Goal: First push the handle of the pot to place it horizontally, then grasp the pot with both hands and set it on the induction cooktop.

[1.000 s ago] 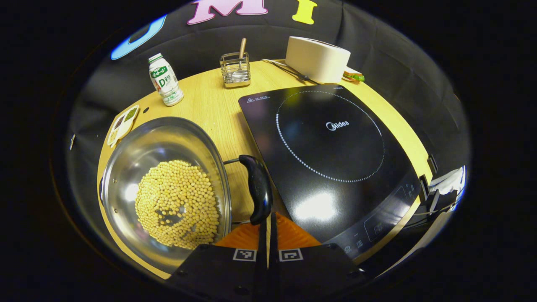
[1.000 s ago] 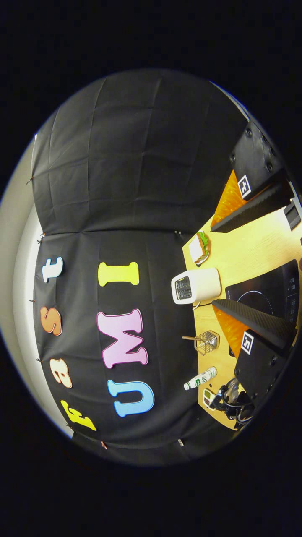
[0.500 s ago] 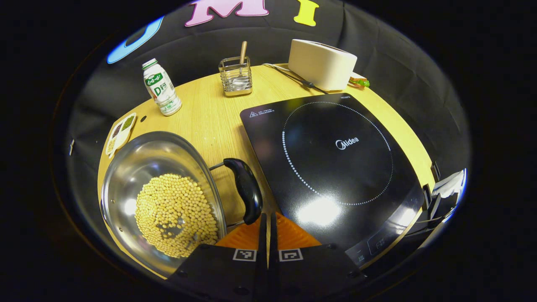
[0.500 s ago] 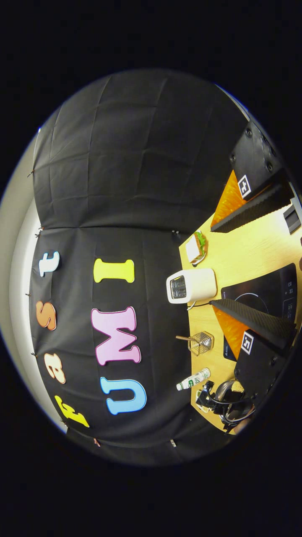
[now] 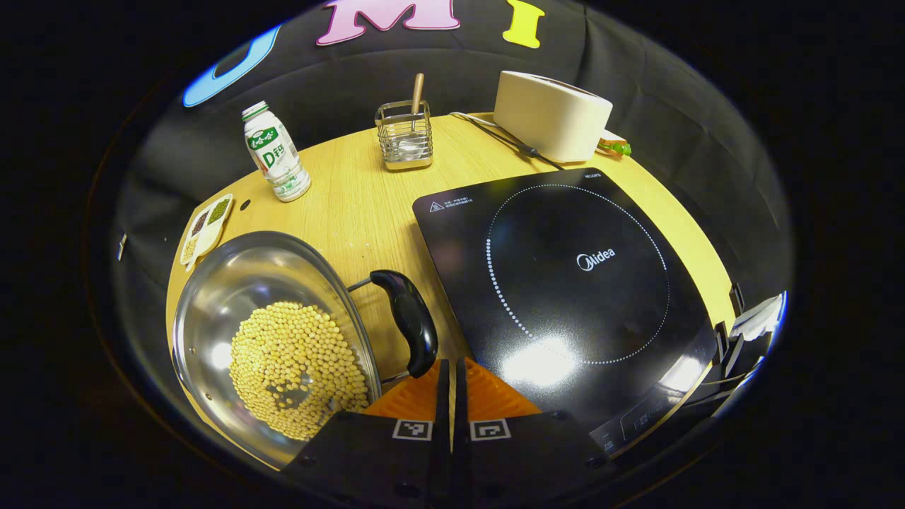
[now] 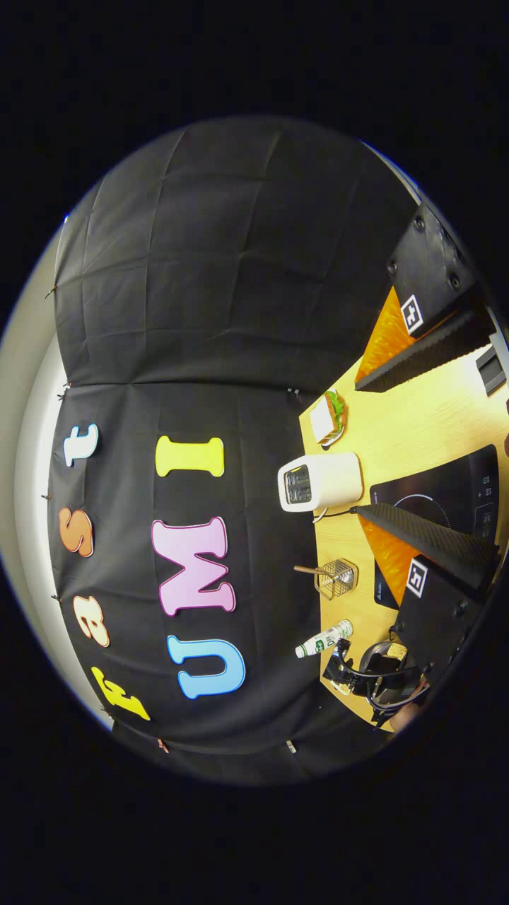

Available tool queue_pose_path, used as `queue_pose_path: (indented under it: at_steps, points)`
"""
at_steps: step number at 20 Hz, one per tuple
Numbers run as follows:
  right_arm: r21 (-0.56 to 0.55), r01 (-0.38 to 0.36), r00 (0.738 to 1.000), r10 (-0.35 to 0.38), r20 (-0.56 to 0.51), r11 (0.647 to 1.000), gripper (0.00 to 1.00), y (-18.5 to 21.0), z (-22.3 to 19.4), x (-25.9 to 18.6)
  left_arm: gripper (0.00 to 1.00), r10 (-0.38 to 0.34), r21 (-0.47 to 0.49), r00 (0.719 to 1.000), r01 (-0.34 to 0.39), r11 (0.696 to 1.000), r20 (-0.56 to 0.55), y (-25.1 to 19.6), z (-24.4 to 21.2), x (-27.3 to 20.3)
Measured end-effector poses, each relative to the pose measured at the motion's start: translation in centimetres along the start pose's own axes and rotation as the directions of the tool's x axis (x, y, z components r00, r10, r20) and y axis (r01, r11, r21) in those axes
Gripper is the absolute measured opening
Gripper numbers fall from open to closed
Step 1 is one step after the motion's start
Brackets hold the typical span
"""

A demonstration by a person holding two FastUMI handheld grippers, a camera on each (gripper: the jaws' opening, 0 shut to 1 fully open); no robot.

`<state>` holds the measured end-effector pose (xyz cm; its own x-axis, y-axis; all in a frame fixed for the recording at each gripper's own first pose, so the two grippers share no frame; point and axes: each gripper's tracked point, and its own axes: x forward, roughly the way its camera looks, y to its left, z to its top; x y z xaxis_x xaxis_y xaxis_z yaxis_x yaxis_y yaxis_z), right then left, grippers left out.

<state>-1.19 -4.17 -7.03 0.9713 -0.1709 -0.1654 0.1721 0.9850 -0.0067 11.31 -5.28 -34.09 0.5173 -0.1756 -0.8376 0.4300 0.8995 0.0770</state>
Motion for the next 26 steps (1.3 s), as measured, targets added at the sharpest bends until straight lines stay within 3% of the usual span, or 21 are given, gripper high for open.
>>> queue_pose_path:
  at_steps: [8, 13, 17, 20, 24, 26]
  points:
    - [-0.025, -0.040, 0.999, 0.040, -0.007, 0.999, 0.99, 2.2, -0.3, -1.0, 0.05, -0.022, -0.064, 0.992, 0.030, 0.998, 0.123, -0.5, -0.7, -3.7]
    - [-0.058, -0.083, 0.996, 0.082, -0.030, 0.995, 0.99, 4.5, -1.1, -1.5, 0.06, -0.030, -0.098, 0.965, 0.058, 0.994, 0.261, -0.2, -1.8, -8.2]
    - [-0.079, -0.127, 0.990, 0.123, -0.064, 0.989, 0.99, 7.1, -2.2, -1.4, 0.13, 0.023, -0.177, 0.940, 0.041, 0.983, 0.341, 2.5, -3.4, -11.6]
    - [-0.083, -0.182, 0.981, 0.175, -0.087, 0.980, 0.99, 10.1, -2.9, -1.4, 0.29, 0.086, -0.250, 0.915, 0.016, 0.968, 0.394, 5.9, -4.5, -14.2]
    - [-0.087, -0.257, 0.963, 0.247, -0.109, 0.963, 0.99, 15.5, -3.4, -0.8, 0.96, 0.181, -0.367, 0.879, -0.007, 0.930, 0.441, 11.2, -6.3, -17.2]
    - [-0.074, -0.295, 0.951, 0.285, -0.122, 0.953, 0.99, 18.8, -3.7, -0.4, 0.96, 0.242, -0.415, 0.866, -0.044, 0.909, 0.437, 14.1, -7.6, -18.3]
